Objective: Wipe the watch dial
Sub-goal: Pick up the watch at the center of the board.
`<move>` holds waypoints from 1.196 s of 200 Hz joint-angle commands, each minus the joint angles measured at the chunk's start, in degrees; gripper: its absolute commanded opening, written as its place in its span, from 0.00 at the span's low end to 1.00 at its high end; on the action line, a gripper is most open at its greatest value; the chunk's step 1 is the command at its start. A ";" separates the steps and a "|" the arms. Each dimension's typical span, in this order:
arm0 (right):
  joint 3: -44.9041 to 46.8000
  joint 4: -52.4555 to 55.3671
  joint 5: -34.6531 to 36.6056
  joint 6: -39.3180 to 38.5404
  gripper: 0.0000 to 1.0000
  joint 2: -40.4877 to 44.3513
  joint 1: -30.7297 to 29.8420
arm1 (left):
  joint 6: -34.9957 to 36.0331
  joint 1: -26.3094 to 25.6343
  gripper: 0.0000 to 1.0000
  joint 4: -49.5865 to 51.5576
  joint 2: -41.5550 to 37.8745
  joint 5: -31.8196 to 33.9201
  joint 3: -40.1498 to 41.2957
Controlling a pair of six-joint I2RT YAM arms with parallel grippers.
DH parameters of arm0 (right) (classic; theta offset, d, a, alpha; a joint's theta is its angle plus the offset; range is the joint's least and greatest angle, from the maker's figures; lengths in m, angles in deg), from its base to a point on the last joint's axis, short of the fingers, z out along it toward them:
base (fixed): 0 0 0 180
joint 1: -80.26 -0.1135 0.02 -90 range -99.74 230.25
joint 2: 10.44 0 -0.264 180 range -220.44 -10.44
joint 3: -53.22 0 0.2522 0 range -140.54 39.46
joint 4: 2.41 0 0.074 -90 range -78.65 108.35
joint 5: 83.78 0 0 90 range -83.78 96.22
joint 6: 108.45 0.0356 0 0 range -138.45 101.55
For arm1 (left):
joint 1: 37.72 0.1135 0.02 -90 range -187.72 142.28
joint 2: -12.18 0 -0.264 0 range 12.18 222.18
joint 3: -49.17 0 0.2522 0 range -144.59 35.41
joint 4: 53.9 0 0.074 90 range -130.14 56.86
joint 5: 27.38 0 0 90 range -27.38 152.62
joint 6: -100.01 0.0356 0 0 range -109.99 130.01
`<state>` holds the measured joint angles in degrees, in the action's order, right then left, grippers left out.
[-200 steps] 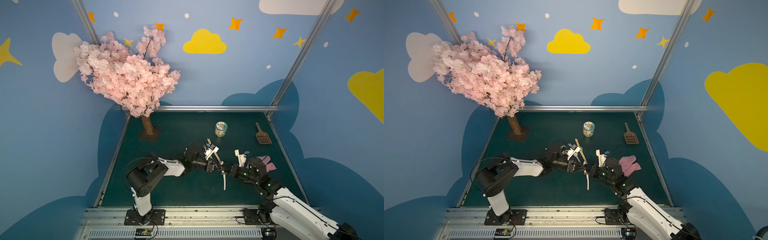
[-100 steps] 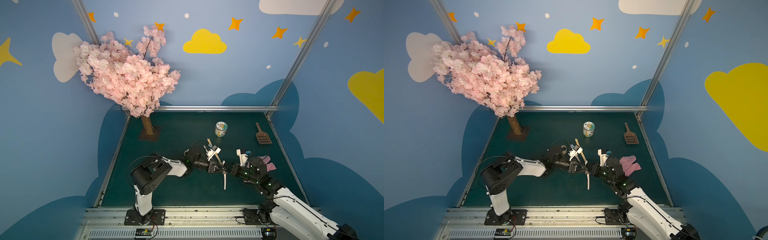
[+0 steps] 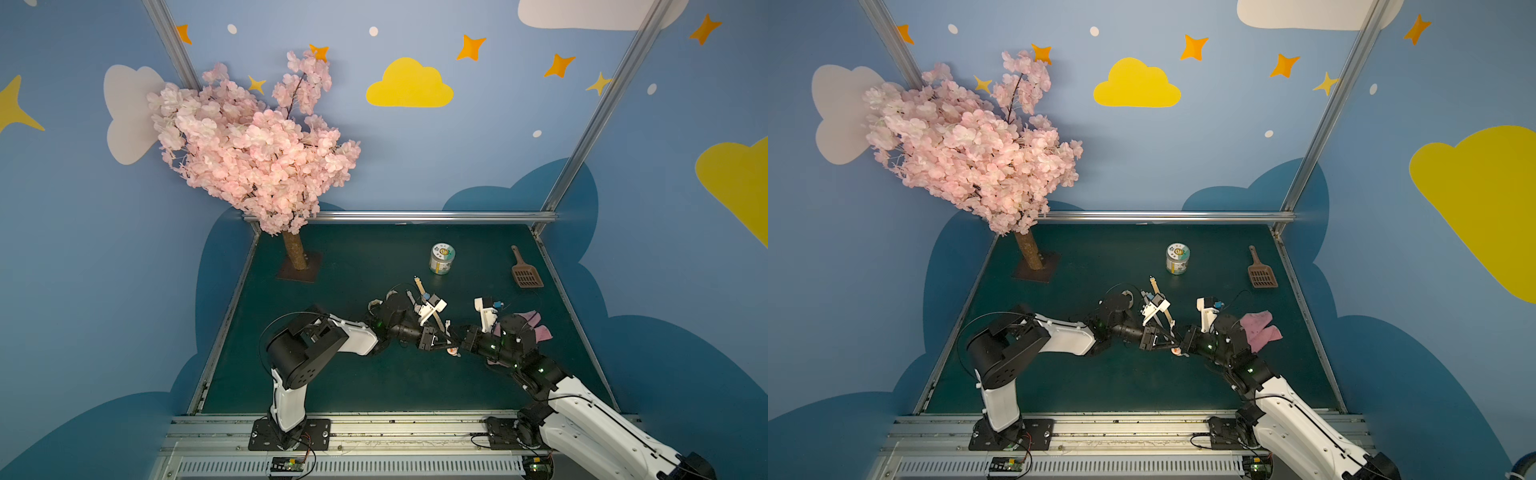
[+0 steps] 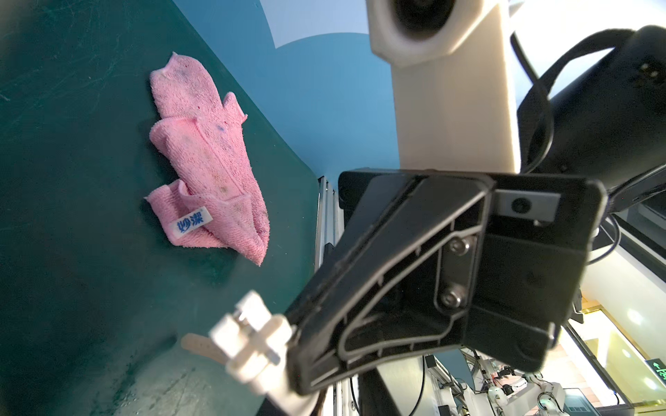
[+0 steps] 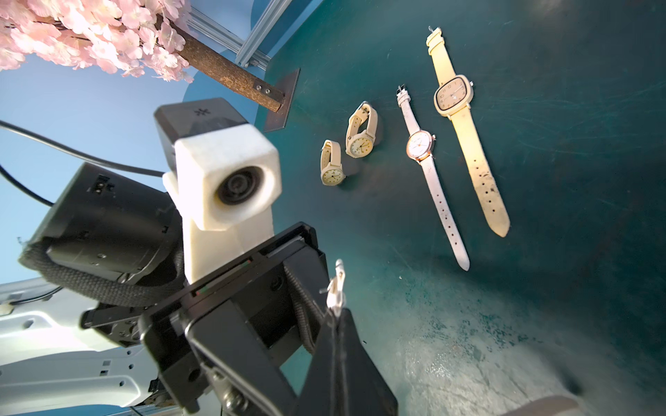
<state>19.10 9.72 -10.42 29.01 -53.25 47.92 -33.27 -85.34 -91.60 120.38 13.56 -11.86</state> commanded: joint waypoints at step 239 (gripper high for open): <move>1.01 -1.38 -0.85 0.36 0.00 3.59 0.52 | -6.25 1.00 0.18 -9.77 2.74 1.02 0.24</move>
<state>19.65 8.85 -10.97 29.29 -50.53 48.22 -39.50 -84.40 -99.47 122.94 14.59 -12.34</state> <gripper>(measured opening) 0.041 0.188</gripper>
